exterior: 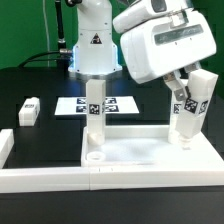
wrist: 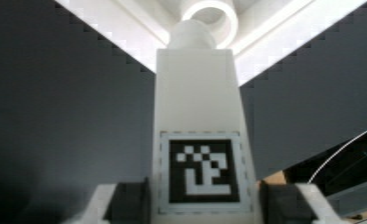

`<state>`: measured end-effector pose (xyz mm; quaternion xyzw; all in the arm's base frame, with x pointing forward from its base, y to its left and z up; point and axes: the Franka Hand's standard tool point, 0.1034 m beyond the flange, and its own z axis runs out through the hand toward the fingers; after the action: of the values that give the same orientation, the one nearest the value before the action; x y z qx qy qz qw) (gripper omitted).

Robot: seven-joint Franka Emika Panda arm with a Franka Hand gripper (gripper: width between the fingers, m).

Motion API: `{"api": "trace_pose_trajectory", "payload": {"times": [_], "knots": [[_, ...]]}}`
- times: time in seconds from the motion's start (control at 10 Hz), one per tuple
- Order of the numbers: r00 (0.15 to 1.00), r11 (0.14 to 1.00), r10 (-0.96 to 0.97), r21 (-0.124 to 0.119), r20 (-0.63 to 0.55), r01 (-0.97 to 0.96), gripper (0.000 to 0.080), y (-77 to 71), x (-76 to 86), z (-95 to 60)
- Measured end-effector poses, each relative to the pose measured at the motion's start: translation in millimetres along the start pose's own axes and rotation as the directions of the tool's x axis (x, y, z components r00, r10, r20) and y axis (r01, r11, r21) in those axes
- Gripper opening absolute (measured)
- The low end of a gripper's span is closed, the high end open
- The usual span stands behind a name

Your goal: Assemble desk

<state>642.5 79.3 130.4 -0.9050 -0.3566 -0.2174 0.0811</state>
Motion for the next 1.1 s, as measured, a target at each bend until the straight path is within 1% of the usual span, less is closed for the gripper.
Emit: {"api": "trace_pose_trajectory", "payload": {"times": [0.4,0.7,0.9,1.1], "knots": [[1.0,1.0,0.008,-0.002,-0.001,-0.008,0.029,-2.6,-3.6,3.6],[1.0,1.0,0.016,0.01,-0.002,-0.016,0.029,-12.8,1.2,10.5],[1.0,1.0,0.021,0.014,-0.01,-0.021,0.029,-14.3,9.0,13.8],[1.0,0.999,0.026,0.024,-0.008,-0.026,0.029,-17.2,7.9,19.9]]}}
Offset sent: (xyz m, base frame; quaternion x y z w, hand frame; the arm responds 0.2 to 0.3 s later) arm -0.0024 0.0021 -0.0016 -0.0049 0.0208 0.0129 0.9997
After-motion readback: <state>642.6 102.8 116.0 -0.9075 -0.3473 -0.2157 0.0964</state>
